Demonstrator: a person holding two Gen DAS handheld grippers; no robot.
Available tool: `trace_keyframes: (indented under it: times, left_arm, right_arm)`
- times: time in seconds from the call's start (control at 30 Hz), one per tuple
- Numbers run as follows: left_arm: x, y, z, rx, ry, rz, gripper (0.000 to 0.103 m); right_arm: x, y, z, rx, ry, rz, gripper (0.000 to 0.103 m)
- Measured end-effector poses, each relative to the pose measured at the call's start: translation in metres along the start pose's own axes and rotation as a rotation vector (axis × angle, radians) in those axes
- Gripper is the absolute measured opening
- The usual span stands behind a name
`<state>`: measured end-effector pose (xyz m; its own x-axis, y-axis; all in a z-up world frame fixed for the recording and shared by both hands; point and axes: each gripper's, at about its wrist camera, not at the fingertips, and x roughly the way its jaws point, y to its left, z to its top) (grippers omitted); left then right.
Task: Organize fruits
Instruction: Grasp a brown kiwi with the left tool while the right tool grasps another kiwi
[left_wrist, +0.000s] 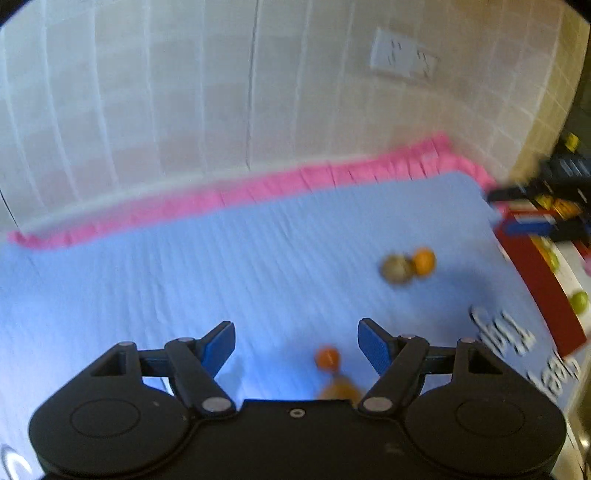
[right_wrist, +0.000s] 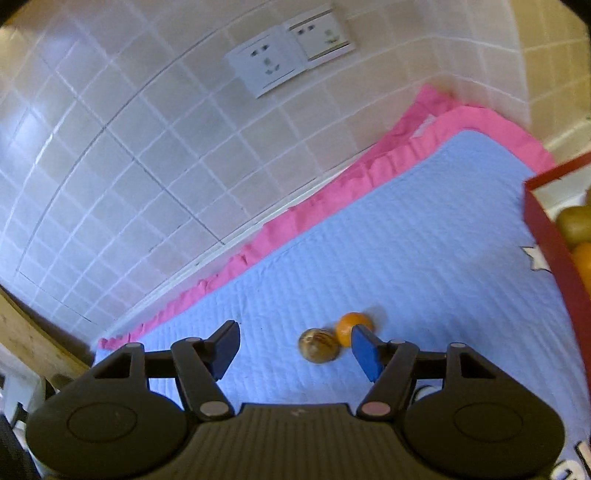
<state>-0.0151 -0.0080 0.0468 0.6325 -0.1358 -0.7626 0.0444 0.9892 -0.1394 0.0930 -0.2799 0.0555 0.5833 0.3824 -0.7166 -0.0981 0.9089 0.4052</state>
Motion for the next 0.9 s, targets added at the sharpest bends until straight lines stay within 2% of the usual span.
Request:
trace_keyframes:
  times: [0.13,0.27,0.5,0.63,0.8,0.87,0.9]
  left_arm:
    - [0.017,-0.006,-0.025,-0.027,0.059,-0.033,0.087]
    - [0.033,-0.017,-0.041,-0.014,0.089,-0.020,0.087]
    - [0.059,-0.025,-0.055,-0.025,0.141,-0.038,0.087]
    - [0.069,-0.022,-0.061,-0.062,0.149,-0.036,0.087]
    - [0.068,-0.028,-0.062,-0.038,0.131,-0.014,0.086]
    - [0.068,-0.031,-0.063,-0.016,0.125,0.005,0.076]
    - [0.068,-0.034,-0.063,-0.003,0.122,0.013,0.075]
  right_arm:
    - [0.028,0.009,0.000,-0.009,0.034,-0.034,0.069]
    - [0.058,0.008,-0.005,0.006,0.094,-0.048,0.068]
    - [0.105,-0.005,-0.016,0.101,0.191,-0.054,0.068]
    - [0.125,-0.010,-0.016,0.140,0.192,-0.085,0.068]
    - [0.142,-0.013,-0.013,0.160,0.200,-0.105,0.068]
    - [0.144,-0.010,-0.012,0.150,0.179,-0.119,0.068]
    - [0.144,-0.008,-0.011,0.138,0.171,-0.128,0.068]
